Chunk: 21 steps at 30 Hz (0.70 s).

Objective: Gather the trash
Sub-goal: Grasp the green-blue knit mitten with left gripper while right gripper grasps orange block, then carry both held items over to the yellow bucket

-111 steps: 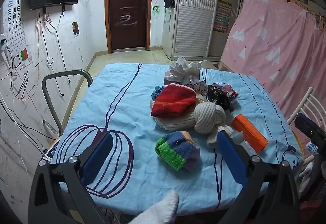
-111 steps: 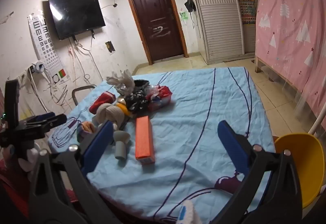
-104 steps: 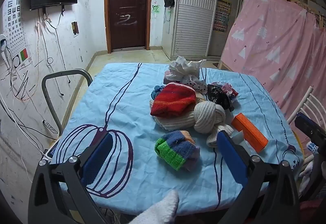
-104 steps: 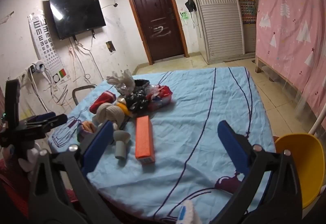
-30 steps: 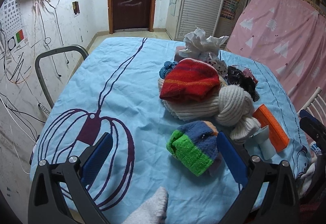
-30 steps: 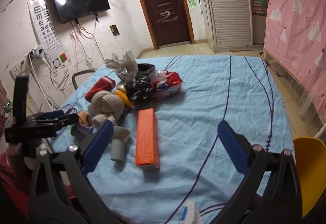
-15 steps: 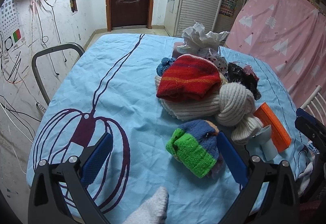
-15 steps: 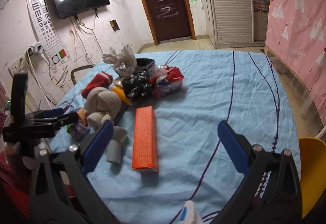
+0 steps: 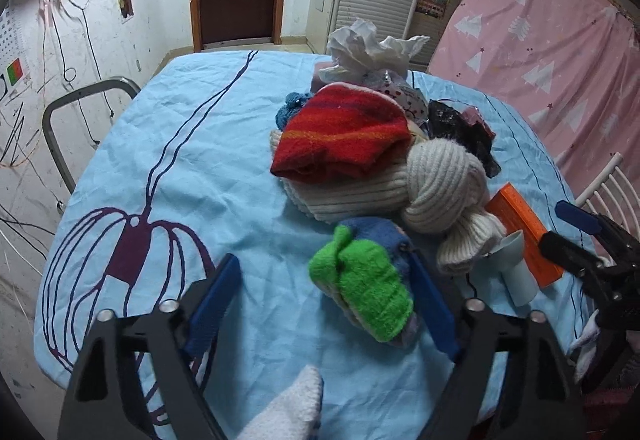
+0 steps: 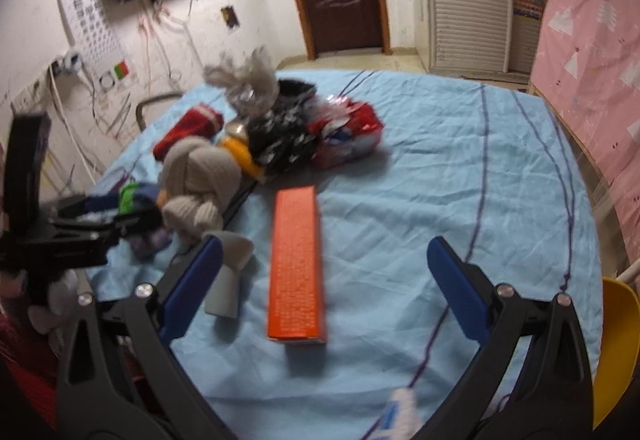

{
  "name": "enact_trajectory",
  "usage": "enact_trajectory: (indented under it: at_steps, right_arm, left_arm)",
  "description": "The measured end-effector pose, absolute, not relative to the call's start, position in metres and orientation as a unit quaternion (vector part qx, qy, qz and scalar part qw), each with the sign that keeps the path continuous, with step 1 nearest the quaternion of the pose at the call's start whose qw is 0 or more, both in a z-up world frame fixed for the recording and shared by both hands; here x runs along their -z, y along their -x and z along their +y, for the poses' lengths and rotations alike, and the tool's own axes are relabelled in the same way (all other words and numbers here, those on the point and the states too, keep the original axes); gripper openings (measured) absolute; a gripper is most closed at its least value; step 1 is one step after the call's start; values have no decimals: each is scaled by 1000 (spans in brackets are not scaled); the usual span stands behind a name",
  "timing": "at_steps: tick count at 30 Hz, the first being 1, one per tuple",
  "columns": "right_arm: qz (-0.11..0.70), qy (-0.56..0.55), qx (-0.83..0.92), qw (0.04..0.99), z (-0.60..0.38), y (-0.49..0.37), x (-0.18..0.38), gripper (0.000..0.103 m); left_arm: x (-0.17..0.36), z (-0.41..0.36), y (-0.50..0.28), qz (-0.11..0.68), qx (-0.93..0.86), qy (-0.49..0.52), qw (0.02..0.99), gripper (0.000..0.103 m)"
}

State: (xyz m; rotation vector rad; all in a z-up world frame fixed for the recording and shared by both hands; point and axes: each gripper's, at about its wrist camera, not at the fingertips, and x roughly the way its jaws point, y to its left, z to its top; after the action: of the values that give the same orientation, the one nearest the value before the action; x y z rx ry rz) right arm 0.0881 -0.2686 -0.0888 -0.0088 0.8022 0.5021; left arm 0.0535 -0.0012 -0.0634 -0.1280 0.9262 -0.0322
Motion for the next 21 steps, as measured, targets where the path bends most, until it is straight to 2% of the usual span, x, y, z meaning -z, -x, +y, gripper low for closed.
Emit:
enact_trajectory:
  at_steps: [1, 4, 5, 6, 7, 8, 11, 12, 13, 21]
  right_arm:
    - [393, 14, -243, 887, -264, -89, 91, 98]
    - [400, 18, -246, 883, -259, -93, 95, 97]
    - [401, 16, -246, 882, -259, -94, 95, 92]
    - [400, 14, -246, 883, -259, -96, 95, 88]
    - [401, 9, -247, 882, -260, -97, 95, 80]
    - [405, 5, -246, 881, -262, -99, 95, 66]
    - [410, 6, -245, 879, -264, -100, 100, 52]
    - [408, 11, -244, 880, -264, -99, 100, 44]
    - [406, 12, -247, 880, -264, -99, 100, 21]
    - [362, -24, -258, 896, -285, -87, 86, 22]
  left_arm:
    - [63, -3, -54, 446, 22, 62, 893, 62]
    - [62, -9, -54, 445, 35, 61, 893, 41]
    - [61, -10, -55, 445, 42, 64, 892, 31]
    - [61, -12, -55, 445, 45, 64, 892, 28]
    - [60, -14, -55, 444, 45, 59, 893, 27]
    - [60, -17, -55, 442, 44, 55, 894, 24]
    - [59, -19, -54, 439, 46, 55, 896, 19]
    - [57, -20, -53, 437, 44, 56, 897, 18]
    - [56, -20, -53, 435, 42, 57, 897, 18]
    - [24, -21, -34, 394, 27, 37, 918, 17]
